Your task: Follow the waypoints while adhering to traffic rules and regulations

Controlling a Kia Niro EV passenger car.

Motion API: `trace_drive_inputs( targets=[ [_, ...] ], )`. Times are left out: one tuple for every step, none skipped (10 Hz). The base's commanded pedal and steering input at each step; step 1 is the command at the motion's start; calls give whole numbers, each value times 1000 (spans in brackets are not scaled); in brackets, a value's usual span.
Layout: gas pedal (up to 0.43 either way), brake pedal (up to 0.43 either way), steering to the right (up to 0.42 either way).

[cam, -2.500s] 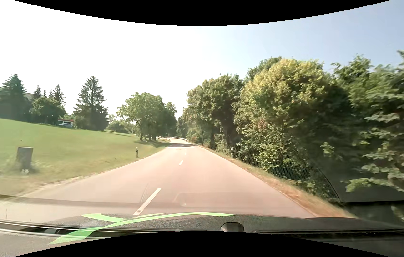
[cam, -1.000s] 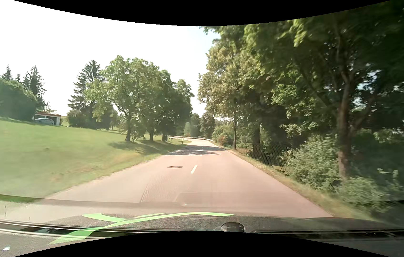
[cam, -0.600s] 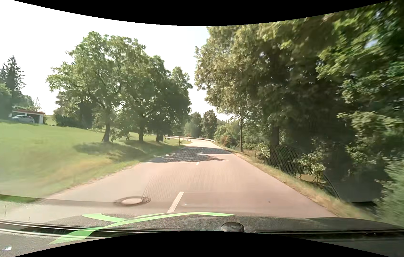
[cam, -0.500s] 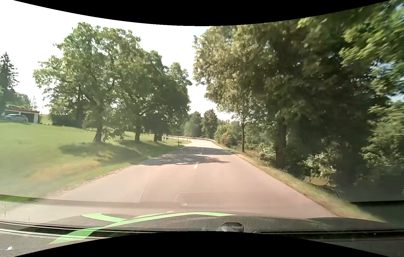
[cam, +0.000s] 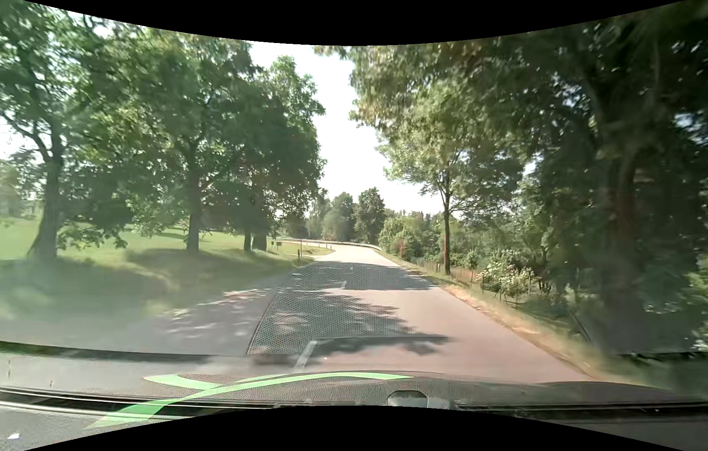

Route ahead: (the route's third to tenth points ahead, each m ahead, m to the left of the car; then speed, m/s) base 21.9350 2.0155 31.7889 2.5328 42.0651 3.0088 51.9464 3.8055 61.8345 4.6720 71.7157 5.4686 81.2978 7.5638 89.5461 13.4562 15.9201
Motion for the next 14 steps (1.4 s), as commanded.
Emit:
trace_drive_inputs(
  targets=[
    [220, 0, -9],
    [220, 0, -9],
    [220, 0, -9],
    [220, 0, -9],
    [220, 0, -9],
    [209, 0, -9],
    [197, 0, -9],
    [189, 0, -8],
    [177, 0, -7],
    [138, 0, -7],
    [130, 0, -7],
    [130, 0, -7],
    [130, 0, -6],
    [98, 0, -3]
  ],
)
